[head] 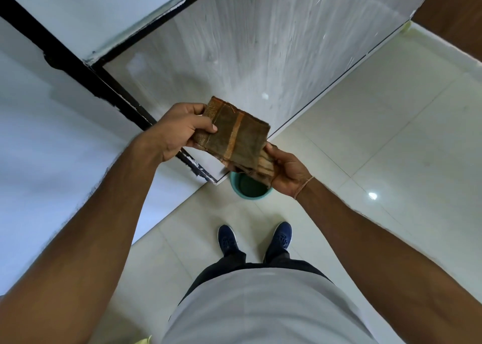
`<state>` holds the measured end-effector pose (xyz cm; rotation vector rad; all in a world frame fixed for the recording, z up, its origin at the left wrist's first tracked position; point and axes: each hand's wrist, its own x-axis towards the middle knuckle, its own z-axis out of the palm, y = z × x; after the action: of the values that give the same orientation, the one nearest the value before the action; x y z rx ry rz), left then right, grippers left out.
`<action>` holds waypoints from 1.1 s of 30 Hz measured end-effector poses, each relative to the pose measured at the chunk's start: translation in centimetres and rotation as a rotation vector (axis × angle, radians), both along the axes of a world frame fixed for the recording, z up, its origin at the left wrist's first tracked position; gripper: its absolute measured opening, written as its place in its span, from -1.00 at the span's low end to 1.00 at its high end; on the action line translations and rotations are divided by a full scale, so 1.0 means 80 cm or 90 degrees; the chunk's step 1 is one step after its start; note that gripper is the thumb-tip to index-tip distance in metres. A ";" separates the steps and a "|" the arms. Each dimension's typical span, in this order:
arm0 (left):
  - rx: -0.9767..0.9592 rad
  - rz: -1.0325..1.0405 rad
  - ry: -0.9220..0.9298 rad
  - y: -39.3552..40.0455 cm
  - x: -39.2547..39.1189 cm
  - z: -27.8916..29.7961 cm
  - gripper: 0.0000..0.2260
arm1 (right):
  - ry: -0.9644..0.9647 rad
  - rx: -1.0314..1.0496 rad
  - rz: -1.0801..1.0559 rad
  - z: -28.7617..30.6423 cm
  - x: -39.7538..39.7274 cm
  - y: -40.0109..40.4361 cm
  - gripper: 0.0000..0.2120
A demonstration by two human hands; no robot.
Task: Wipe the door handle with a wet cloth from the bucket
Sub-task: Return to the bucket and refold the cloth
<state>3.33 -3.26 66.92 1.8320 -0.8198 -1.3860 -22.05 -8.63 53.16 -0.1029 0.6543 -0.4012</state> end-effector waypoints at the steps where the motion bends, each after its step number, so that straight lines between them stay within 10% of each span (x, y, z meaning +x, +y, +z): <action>1: 0.003 -0.004 -0.009 0.001 0.001 -0.001 -0.75 | 0.016 -0.010 0.005 -0.001 0.003 0.001 -0.79; 22: 0.007 -0.280 -0.525 0.017 -0.053 -0.051 -0.80 | 0.316 -0.287 -0.015 0.054 0.102 0.022 -0.63; 33: -0.031 0.083 -0.203 0.041 -0.002 -0.092 -0.65 | 0.275 -0.197 -0.047 0.044 0.105 0.012 -0.67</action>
<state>3.21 0.03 59.55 2.0584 -0.8649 -0.9984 -13.66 -7.67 56.67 -0.4705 1.0191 -0.5562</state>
